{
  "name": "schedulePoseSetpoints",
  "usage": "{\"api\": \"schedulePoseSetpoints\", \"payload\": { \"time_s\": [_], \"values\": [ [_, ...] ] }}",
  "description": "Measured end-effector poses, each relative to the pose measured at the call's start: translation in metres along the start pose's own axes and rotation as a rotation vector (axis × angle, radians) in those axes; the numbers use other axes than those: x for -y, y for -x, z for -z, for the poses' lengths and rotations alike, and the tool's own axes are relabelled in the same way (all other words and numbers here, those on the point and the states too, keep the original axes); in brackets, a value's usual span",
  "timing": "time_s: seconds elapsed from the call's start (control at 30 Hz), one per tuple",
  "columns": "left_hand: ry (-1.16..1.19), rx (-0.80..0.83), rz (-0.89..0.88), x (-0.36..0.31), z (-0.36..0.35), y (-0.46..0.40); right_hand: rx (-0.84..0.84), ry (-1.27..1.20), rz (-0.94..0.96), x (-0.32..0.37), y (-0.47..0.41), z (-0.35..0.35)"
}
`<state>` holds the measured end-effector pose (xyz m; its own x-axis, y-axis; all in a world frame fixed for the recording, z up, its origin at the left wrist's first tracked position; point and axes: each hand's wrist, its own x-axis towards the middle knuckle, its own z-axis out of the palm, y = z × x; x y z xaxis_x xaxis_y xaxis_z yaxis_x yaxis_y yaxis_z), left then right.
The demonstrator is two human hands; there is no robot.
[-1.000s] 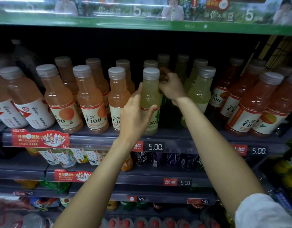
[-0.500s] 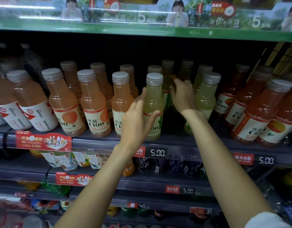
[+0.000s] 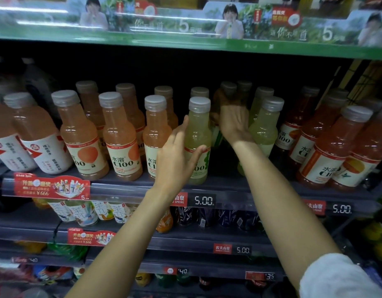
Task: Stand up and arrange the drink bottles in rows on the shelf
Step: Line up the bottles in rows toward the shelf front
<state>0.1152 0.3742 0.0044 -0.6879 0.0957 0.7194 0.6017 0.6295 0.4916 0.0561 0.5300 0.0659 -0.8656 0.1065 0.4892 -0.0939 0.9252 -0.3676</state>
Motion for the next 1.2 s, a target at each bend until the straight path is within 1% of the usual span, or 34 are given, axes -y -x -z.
{"api": "schedulePoseSetpoints", "payload": {
  "time_s": [0.1, 0.2, 0.27, 0.4, 0.5, 0.57, 0.63, 0.7, 0.8, 0.83, 0.87, 0.93, 1.0, 1.03, 1.07, 1.13, 1.2],
  "values": [
    [0.002, 0.000, 0.001, 0.000, 0.000, 0.000, -0.044, 0.018, 0.007, 0.000, 0.007, 0.003],
    [0.010, 0.006, 0.008, -0.001, 0.001, 0.000, -0.053, 0.054, 0.008, -0.002, 0.014, 0.006],
    [0.005, 0.010, 0.010, -0.001, 0.001, 0.001, -0.031, 0.062, -0.024, -0.004, 0.018, 0.013],
    [-0.008, 0.015, 0.008, 0.001, 0.000, 0.001, 0.082, -0.129, -0.127, -0.004, 0.027, 0.028],
    [-0.001, 0.015, 0.008, 0.000, 0.000, 0.001, 0.071, -0.281, -0.219, -0.003, 0.030, 0.028],
    [0.003, 0.015, 0.006, -0.001, 0.000, 0.001, 0.008, -0.259, -0.279, -0.001, 0.027, 0.029],
    [0.007, 0.019, 0.007, -0.001, 0.001, 0.001, -0.047, -0.167, -0.271, 0.003, 0.023, 0.031],
    [-0.002, 0.023, 0.005, -0.001, 0.001, 0.001, -0.055, -0.091, -0.224, 0.007, 0.019, 0.032],
    [-0.015, 0.029, 0.012, -0.002, 0.001, 0.001, -0.025, -0.017, -0.226, 0.010, 0.017, 0.033],
    [-0.015, 0.032, 0.018, -0.002, 0.001, 0.001, -0.007, -0.029, -0.216, 0.007, 0.017, 0.032],
    [-0.017, 0.033, 0.020, -0.002, 0.001, 0.001, 0.020, -0.076, -0.223, 0.005, 0.017, 0.032],
    [-0.017, 0.031, 0.025, -0.003, 0.001, 0.001, 0.070, -0.273, -0.279, -0.001, 0.021, 0.033],
    [-0.016, 0.037, 0.035, -0.004, 0.002, 0.000, 0.062, -0.379, -0.329, -0.003, 0.026, 0.034],
    [-0.019, 0.036, 0.038, -0.005, 0.002, 0.000, 0.040, -0.359, -0.334, -0.003, 0.028, 0.033],
    [-0.019, 0.033, 0.038, -0.005, 0.003, 0.000, 0.010, -0.286, -0.333, -0.001, 0.029, 0.030],
    [-0.010, 0.031, 0.038, -0.006, 0.003, 0.000, -0.065, -0.071, -0.308, 0.001, 0.026, 0.023],
    [-0.005, 0.035, 0.036, -0.005, 0.003, 0.000, -0.123, 0.062, -0.286, 0.003, 0.023, 0.016]
  ]
}}
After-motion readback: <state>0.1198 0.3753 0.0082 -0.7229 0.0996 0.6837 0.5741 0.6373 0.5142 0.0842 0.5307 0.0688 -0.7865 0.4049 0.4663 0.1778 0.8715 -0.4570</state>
